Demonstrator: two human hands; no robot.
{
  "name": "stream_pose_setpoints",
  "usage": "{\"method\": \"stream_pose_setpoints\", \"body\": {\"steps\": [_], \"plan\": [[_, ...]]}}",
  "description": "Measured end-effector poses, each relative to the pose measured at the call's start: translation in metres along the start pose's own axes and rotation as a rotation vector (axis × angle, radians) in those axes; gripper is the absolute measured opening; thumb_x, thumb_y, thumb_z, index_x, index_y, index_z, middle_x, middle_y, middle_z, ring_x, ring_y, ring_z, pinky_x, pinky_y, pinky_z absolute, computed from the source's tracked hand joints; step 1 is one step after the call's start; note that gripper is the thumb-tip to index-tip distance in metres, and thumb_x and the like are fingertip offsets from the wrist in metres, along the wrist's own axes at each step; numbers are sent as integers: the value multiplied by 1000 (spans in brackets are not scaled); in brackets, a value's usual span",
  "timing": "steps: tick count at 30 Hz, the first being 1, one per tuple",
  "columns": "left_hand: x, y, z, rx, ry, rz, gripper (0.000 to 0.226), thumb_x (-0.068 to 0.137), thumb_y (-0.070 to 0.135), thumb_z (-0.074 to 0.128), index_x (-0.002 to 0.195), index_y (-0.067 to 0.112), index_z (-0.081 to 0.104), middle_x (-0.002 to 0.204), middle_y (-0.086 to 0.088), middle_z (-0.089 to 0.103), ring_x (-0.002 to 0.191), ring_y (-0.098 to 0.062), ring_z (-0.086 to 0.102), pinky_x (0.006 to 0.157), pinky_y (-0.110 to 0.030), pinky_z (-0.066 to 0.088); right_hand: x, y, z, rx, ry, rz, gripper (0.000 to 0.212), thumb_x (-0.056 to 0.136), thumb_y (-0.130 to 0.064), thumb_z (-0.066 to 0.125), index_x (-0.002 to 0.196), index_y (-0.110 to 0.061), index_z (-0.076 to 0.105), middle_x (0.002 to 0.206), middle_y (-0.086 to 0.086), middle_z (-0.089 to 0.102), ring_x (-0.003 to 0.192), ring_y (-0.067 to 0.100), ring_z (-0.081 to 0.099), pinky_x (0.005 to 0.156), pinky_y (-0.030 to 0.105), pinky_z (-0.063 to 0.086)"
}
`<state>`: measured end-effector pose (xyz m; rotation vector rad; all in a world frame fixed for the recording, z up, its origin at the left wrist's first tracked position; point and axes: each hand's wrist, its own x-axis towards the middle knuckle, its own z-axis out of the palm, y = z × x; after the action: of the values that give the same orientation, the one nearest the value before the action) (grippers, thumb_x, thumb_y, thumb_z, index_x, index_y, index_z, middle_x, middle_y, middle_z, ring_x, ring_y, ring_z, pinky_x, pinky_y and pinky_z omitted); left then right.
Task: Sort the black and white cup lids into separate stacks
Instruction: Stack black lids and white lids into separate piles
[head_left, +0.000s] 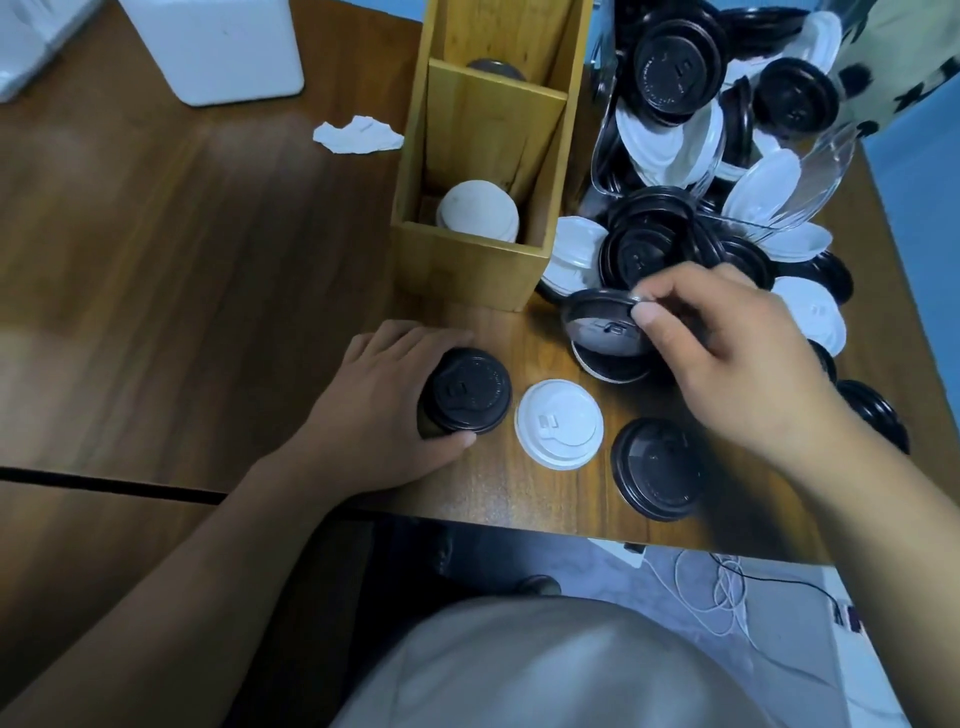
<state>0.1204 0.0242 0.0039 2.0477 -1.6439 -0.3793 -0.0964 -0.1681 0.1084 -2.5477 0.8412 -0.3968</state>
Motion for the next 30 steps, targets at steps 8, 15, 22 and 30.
{"method": "stream_pose_setpoints", "body": {"steps": [8,15,22,30], "plan": [[-2,-24,-17,-5,-12,-19,77,71,57,75,139,32,49,132,16,55,135,-13,39,106,-34,30,55,-28,50,40,-396,98,27,106,-32,48,121,-25,70,113,-9,69,107,12,63,97,37,50],[-1,-22,-13,17,5,-17,78,70,63,71,139,33,50,132,18,57,134,-13,40,108,-36,29,13,-28,66,-149,-189,29,55,91,-54,62,136,-23,58,127,-3,58,111,20,57,98,35,46],[0,-25,-12,5,-20,-5,82,71,61,74,143,34,48,134,20,57,138,-9,37,112,-32,23,6,-18,88,-234,-191,-105,41,88,-39,73,122,-18,67,138,6,57,124,30,49,107,39,40],[0,-22,-8,46,-29,66,83,71,65,72,145,35,49,142,18,52,139,-12,38,111,-33,24,10,-13,87,-164,-229,-21,42,81,-39,82,109,-18,60,134,2,60,125,26,52,96,29,35]]}}
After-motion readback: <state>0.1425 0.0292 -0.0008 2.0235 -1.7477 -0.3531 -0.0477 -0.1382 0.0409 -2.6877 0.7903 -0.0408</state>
